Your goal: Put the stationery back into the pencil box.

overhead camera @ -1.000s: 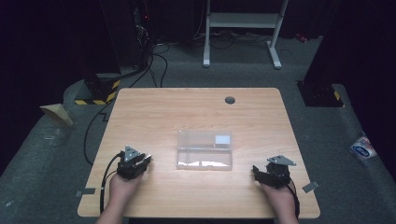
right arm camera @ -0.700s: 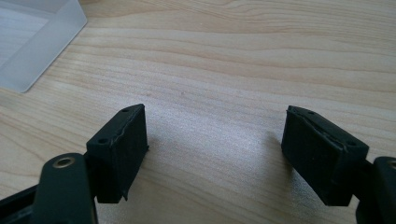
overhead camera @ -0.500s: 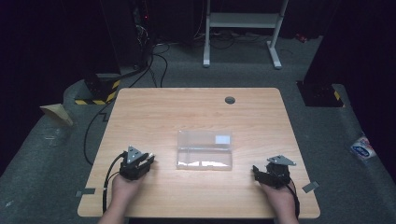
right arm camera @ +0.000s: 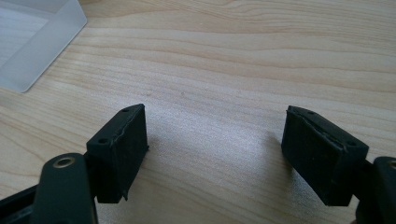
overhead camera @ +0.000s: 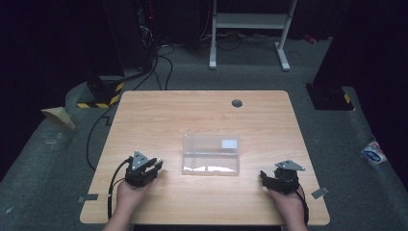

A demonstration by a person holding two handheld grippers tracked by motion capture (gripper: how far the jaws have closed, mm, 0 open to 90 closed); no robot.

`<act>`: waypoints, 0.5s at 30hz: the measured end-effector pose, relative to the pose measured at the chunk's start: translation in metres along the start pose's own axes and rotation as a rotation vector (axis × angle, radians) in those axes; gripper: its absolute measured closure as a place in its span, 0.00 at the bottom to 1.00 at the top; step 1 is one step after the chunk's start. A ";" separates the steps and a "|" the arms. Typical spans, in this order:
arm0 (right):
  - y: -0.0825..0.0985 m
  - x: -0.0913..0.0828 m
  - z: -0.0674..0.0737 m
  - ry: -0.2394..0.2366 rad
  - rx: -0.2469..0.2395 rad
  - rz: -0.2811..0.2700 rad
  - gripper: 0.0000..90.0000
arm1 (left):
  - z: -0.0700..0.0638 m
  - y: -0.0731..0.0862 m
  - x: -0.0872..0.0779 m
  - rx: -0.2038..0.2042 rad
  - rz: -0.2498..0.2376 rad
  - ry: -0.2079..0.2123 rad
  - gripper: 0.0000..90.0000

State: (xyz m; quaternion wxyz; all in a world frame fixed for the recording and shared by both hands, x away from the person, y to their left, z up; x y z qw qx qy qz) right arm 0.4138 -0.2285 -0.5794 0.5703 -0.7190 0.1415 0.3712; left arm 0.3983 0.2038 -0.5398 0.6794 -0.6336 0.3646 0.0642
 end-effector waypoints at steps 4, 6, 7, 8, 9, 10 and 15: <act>0.000 0.000 0.000 0.000 0.000 0.000 0.25 | -0.007 -0.003 -0.001 0.008 -0.008 0.016 0.75; 0.000 0.000 0.000 0.001 0.000 0.000 0.25 | -0.008 -0.006 -0.001 -0.001 -0.012 0.023 0.75; 0.000 0.000 0.000 0.001 0.000 0.000 0.25 | -0.009 -0.008 0.000 -0.005 -0.013 0.029 0.75; 0.000 0.000 0.000 0.001 0.000 0.000 0.25 | -0.010 -0.010 0.001 -0.004 -0.012 0.030 0.75; 0.000 0.000 0.000 0.001 0.000 0.000 0.25 | -0.010 -0.012 0.001 0.004 -0.010 0.027 0.76; 0.000 0.000 0.000 0.001 0.000 0.000 0.25 | -0.011 -0.014 0.001 0.005 -0.011 0.028 0.75; 0.000 0.000 0.000 0.000 0.000 0.000 0.25 | -0.014 -0.026 0.003 0.007 -0.023 0.034 0.76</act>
Point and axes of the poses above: each handheld gripper's, and its own axes: x roughly forward along the jaws, y roughly out of its underside, z roughly to its left, the point moved 8 cm from there along x, roughly forward along the jaws, and after that the axes turned 5 degrees about -x, right-handed, at the moved point
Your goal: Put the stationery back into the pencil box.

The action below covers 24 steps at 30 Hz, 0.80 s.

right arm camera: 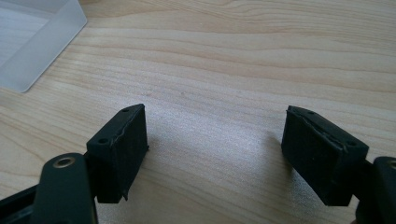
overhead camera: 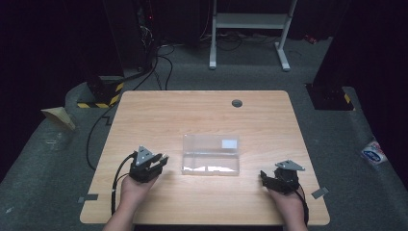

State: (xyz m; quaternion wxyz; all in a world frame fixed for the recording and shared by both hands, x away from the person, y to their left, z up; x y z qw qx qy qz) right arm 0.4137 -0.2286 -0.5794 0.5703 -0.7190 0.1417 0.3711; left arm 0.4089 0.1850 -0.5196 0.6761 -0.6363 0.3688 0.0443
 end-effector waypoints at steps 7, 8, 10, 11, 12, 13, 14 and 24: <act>0.000 0.000 0.000 0.000 0.000 0.000 0.25 | -0.011 -0.007 0.012 -0.008 -0.009 0.022 0.76; 0.000 0.000 0.000 0.000 0.000 0.000 0.25 | -0.013 -0.009 0.014 -0.017 -0.014 0.028 0.76; 0.000 0.000 0.000 0.000 0.000 0.000 0.25 | -0.018 -0.011 0.018 -0.008 -0.015 0.042 0.76; 0.000 0.000 0.000 0.000 0.000 0.000 0.25 | -0.020 -0.013 0.019 0.001 -0.018 0.042 0.76; 0.000 0.000 0.000 0.000 0.000 0.000 0.25 | -0.021 -0.014 0.021 -0.005 -0.020 0.049 0.76; 0.000 0.000 0.000 0.000 0.000 0.000 0.25 | -0.021 -0.015 0.022 0.001 -0.019 0.048 0.76; 0.000 0.000 0.000 0.000 0.000 0.000 0.25 | -0.023 -0.015 0.023 -0.003 -0.016 0.052 0.76; 0.000 0.000 -0.001 0.005 0.002 -0.003 0.26 | -0.037 -0.017 0.034 0.014 -0.016 0.080 0.76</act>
Point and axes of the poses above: each handheld gripper's, and its own axes: x roughly forward along the jaws, y roughly out of its underside, z roughly to its left, the point moved 8 cm from there along x, roughly forward along the jaws, and after that the axes turned 5 degrees about -x, right-handed, at the moved point
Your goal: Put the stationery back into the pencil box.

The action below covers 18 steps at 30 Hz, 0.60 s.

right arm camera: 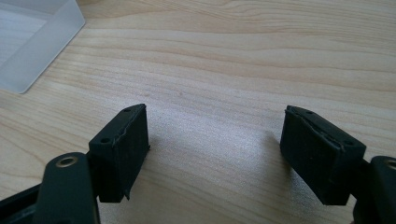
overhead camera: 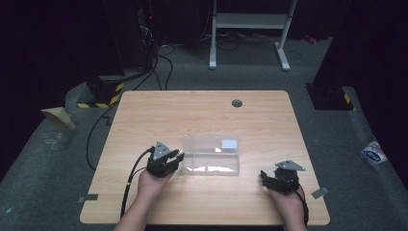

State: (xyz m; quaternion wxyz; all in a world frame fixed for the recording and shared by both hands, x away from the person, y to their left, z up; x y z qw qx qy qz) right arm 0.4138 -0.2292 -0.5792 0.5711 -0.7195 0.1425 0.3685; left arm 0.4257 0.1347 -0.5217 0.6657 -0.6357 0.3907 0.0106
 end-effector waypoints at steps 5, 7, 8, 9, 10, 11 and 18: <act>0.000 0.000 0.000 0.003 0.000 -0.001 0.26 | -0.006 0.001 0.007 0.013 0.008 0.006 0.76; 0.000 0.000 0.000 0.004 0.001 -0.001 0.27 | -0.006 0.000 0.010 0.013 0.009 0.007 0.76; 0.000 0.000 0.000 0.003 -0.001 -0.002 0.27 | -0.006 0.000 0.011 0.013 0.011 0.007 0.76; 0.000 0.000 0.000 0.003 -0.001 -0.002 0.27 | -0.007 0.000 0.012 0.012 0.012 0.009 0.76; 0.000 0.000 0.000 0.004 -0.001 -0.002 0.27 | -0.007 0.000 0.013 0.015 0.013 0.008 0.76; 0.000 0.000 0.000 0.004 0.000 -0.002 0.27 | -0.007 0.000 0.014 0.018 0.016 0.009 0.76; 0.000 0.000 -0.001 0.004 0.001 -0.003 0.27 | -0.009 0.005 0.016 0.034 0.035 0.008 0.76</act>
Point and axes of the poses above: each handheld gripper's, and its own axes: x roughly forward along the jaws, y roughly out of its underside, z roughly to its left, the point moved 8 cm from there along x, roughly forward along the jaws, and after that the axes turned 5 degrees about -x, right-handed, at the moved point
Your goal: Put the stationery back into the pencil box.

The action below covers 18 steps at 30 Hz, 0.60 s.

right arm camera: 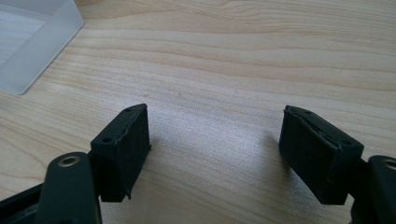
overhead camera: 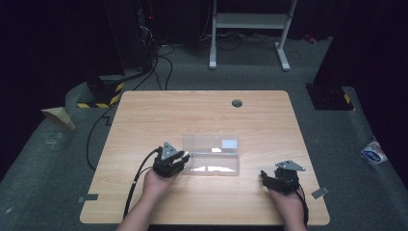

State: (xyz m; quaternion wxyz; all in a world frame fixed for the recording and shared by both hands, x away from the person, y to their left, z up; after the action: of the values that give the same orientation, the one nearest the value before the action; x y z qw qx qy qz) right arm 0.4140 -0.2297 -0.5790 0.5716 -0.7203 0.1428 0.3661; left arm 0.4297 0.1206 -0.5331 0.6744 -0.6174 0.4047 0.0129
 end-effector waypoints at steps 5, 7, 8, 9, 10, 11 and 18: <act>0.000 0.000 0.000 0.001 0.001 -0.001 0.27 | 0.000 0.002 -0.001 -0.004 0.004 0.002 0.76; 0.000 0.000 0.000 0.001 0.001 -0.001 0.27 | -0.001 0.002 0.000 -0.009 0.006 0.003 0.76; 0.000 0.000 0.000 0.001 0.002 -0.001 0.27 | -0.001 0.003 0.000 -0.011 0.007 0.003 0.76; 0.000 0.000 0.000 0.001 0.002 -0.001 0.27 | -0.002 0.003 0.001 -0.011 0.009 0.005 0.76; 0.000 0.000 0.000 0.001 0.001 -0.001 0.27 | -0.003 0.004 0.003 -0.008 0.014 0.004 0.76; 0.000 0.000 0.000 0.001 0.001 -0.001 0.27 | -0.004 0.005 0.004 0.005 0.017 -0.004 0.76; 0.000 0.000 0.000 0.001 0.001 -0.001 0.27 | -0.005 0.009 0.013 0.026 0.042 -0.031 0.76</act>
State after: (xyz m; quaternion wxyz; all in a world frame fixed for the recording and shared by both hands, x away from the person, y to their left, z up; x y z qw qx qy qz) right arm 0.4141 -0.2298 -0.5790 0.5721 -0.7203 0.1429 0.3652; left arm 0.4311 0.1128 -0.5476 0.6883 -0.5995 0.4073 0.0314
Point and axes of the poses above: each handheld gripper's, and its own axes: x roughly forward along the jaws, y roughly out of its underside, z roughly to its left, the point moved 8 cm from there along x, roughly forward along the jaws, and after that the axes turned 5 degrees about -x, right-handed, at the moved point
